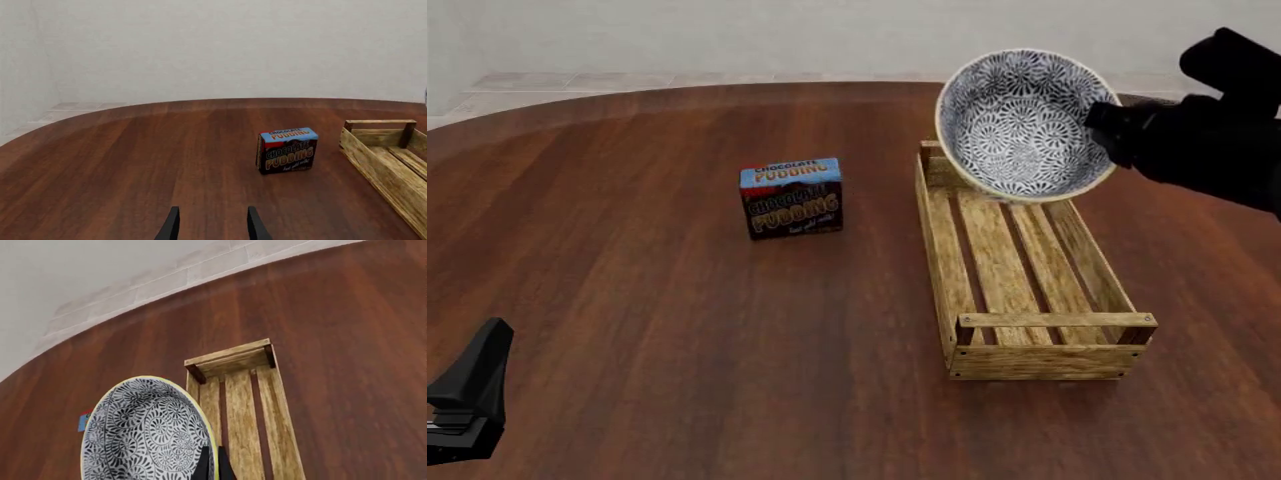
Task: Pick up the bowl on the left and put it in the tray.
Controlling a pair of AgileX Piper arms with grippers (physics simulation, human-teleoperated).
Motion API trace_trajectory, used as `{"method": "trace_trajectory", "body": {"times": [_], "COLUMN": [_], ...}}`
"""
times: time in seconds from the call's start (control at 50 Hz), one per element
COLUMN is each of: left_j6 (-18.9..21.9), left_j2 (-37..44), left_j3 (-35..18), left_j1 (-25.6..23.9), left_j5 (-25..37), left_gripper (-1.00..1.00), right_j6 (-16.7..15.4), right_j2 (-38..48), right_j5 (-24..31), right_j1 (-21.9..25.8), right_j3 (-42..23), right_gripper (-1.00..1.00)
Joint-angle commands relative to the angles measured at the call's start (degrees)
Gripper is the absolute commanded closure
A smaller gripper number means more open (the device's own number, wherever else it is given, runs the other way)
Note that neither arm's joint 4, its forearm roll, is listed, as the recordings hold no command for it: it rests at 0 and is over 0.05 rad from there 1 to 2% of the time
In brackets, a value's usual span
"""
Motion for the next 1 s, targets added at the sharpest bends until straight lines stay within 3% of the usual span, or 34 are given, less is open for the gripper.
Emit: {"method": "trace_trajectory", "body": {"times": [0.02, 0.14, 0.22, 0.24, 0.56, 0.68, 1.0], "left_j6": [0.0, 0.0, 0.0, 0.0, 0.0, 0.0, 0.0], "left_j2": [0.0, 0.0, 0.0, 0.0, 0.0, 0.0, 0.0], "left_j3": [0.0, 0.0, 0.0, 0.0, 0.0, 0.0, 0.0], "left_j1": [0.0, 0.0, 0.0, 0.0, 0.0, 0.0, 0.0], "left_j5": [0.0, 0.0, 0.0, 0.0, 0.0, 0.0, 0.0], "left_gripper": [-1.00, -1.00, -1.00, -1.00, -1.00, -1.00, -1.00], "right_j6": [1.3, 1.8, 3.3, 4.9, 5.0, 3.6, 1.8], "right_j2": [0.2, 0.8, 2.3, 3.0, 4.1, 4.9, 6.9], "right_j5": [1.1, 2.6, 2.7, 2.2, 2.2, 1.8, 0.3], "right_j1": [-0.7, -0.3, 0.3, -1.5, -1.4, 0.8, 0.3], "right_j3": [0.0, -1.3, -1.5, -0.2, 0.1, -1.1, -0.6], "right_gripper": [1.00, 1.00, 1.00, 1.00, 1.00, 1.00, 1.00]}}
